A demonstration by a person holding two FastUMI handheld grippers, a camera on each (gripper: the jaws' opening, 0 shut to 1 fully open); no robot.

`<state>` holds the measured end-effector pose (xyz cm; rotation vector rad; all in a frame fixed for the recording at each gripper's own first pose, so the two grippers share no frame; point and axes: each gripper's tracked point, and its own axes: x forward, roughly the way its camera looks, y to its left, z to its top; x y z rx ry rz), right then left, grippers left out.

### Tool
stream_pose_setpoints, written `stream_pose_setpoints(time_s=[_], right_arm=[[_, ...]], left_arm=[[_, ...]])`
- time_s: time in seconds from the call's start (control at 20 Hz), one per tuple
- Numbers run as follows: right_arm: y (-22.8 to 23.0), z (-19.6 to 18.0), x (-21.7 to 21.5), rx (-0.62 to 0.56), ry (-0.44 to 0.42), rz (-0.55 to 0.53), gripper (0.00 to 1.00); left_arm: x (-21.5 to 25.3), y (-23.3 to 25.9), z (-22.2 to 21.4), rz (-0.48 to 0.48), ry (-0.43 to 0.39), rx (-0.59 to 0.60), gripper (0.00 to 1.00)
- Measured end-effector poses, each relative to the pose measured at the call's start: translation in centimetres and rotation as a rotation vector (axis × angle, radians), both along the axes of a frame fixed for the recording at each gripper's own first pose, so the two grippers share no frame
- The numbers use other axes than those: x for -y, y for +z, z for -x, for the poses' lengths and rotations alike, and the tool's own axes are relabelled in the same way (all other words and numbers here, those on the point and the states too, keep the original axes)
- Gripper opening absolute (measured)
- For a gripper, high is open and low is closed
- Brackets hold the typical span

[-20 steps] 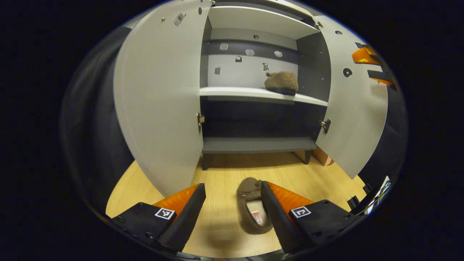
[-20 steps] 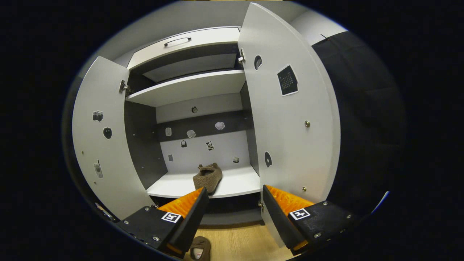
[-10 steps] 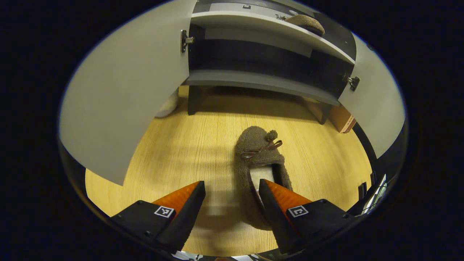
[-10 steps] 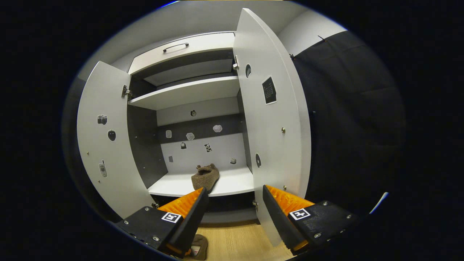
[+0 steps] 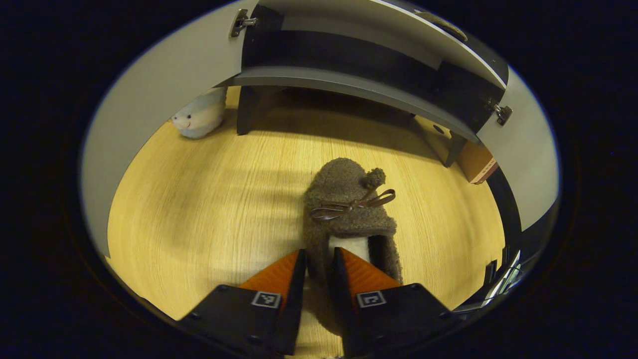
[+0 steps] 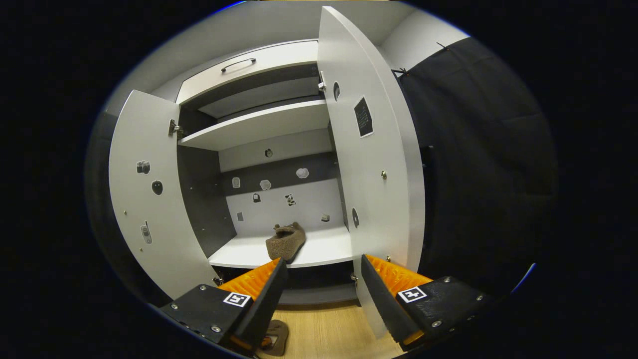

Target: Grab one shoe with the right hand and put it into the shoe cabinet, grab the other shoe with the left hand and put it into the shoe cabinet; then close the right door with the right hand and the left door with the left hand.

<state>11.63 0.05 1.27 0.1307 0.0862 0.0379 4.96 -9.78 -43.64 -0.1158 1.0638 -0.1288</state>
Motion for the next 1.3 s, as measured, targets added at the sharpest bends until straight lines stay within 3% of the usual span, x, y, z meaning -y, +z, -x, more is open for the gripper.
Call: stream_pose_setpoints(time_s=[0.1,0.55,1.0,1.3], right_arm=[[0.2,-0.2,0.0,-0.005,0.025,0.007,0.92],[0.8,-0.2,-2.5,0.027,0.114,0.022,0.91],[1.6,1.3,-3.4,0.046,0.149,0.034,0.91],[2.2,3.0,-2.6,0.057,0.152,0.026,0.91]], left_arm=[[-0.3,0.1,-0.3,-0.021,0.012,0.001,0.14],[-3.2,7.3,-4.5,0.087,0.089,0.061,0.13],[-3.3,24.3,-9.0,0.161,0.046,0.32,0.13],[-2.6,29.9,-14.6,0.146,0.049,0.437,0.13]])
